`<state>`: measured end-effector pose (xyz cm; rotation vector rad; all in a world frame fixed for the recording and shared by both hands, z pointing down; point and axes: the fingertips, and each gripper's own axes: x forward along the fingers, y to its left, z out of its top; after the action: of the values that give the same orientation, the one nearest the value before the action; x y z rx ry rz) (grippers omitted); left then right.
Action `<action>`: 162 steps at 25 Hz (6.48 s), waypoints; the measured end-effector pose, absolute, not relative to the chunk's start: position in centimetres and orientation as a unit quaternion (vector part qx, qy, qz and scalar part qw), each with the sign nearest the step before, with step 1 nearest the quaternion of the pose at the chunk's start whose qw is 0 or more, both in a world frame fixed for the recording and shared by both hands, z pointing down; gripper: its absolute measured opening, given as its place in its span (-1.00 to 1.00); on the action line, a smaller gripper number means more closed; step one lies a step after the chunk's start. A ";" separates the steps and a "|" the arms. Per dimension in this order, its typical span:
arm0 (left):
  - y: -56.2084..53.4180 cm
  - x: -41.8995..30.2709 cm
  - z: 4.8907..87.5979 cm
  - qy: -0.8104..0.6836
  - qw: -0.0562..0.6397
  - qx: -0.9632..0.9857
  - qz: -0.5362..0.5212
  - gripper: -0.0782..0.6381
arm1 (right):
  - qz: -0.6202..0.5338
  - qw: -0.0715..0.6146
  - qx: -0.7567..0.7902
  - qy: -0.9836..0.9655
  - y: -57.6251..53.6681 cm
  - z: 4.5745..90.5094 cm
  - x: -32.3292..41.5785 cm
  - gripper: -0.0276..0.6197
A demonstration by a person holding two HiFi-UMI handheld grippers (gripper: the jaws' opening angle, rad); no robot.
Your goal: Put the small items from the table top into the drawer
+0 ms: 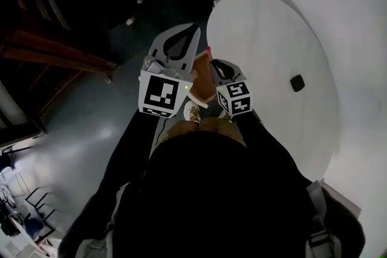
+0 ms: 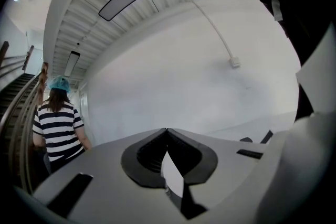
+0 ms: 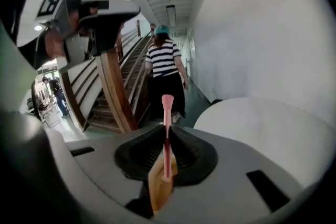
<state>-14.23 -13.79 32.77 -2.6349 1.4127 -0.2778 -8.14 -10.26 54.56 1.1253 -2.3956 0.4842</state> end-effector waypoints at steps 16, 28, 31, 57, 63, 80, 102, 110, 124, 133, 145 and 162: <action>-13.7 -16.0 33.6 0.468 0.062 -0.875 -0.104 -0.74 | 0.321 0.329 0.417 -0.784 -5.6 67.2 -7.1 -0.21; -13.7 -16.4 32.9 0.466 0.067 -0.878 -0.084 -0.74 | 0.248 0.294 0.414 -0.825 -7.1 62.8 -9.4 -0.21; -14.0 -15.5 31.8 0.455 0.076 -0.884 -0.073 -0.74 | 0.189 0.260 0.431 -0.843 -9.5 58.2 -9.6 -0.21; -18.2 3.5 29.1 0.327 0.089 -0.940 -0.042 -0.74 | -0.004 0.073 0.621 -0.780 -15.4 33.0 10.9 -0.22; -17.0 12.7 29.4 0.259 0.084 -0.962 -0.034 -0.74 | 0.010 0.076 0.687 -0.723 -12.3 33.2 20.4 -0.22; -14.1 25.9 31.4 0.196 0.070 -0.977 -0.053 -0.74 | 0.107 0.172 0.623 -0.755 -9.7 40.3 30.7 -0.21; -14.8 22.1 33.8 0.242 0.065 -0.963 -0.099 -0.74 | 0.290 0.528 0.336 -0.724 -8.6 65.8 31.5 0.13; -15.2 22.0 33.4 0.238 0.072 -0.964 -0.099 -0.74 | 0.289 0.373 0.440 -0.764 -11.0 59.8 31.8 0.13; -14.4 21.8 31.1 0.226 0.086 -0.968 -0.070 -0.74 | 0.077 -0.017 0.635 -0.768 -9.5 36.6 29.7 0.13; -14.5 18.9 30.8 0.250 0.089 -0.962 -0.072 -0.74 | 0.066 -0.035 0.582 -0.810 -10.3 34.4 25.1 0.13; -16.2 4.8 31.1 0.349 0.106 -0.925 -0.104 -0.74 | 0.065 -0.009 0.439 -0.896 -14.2 35.8 8.9 0.13; -15.9 -6.5 34.1 0.425 0.065 -0.895 -0.122 -0.74 | 0.131 0.115 0.310 -0.935 -12.6 45.8 -4.8 0.13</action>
<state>-6.51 -15.86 34.12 -2.7001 1.2819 -0.3688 -4.83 -12.60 45.79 0.9084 -2.7386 0.3835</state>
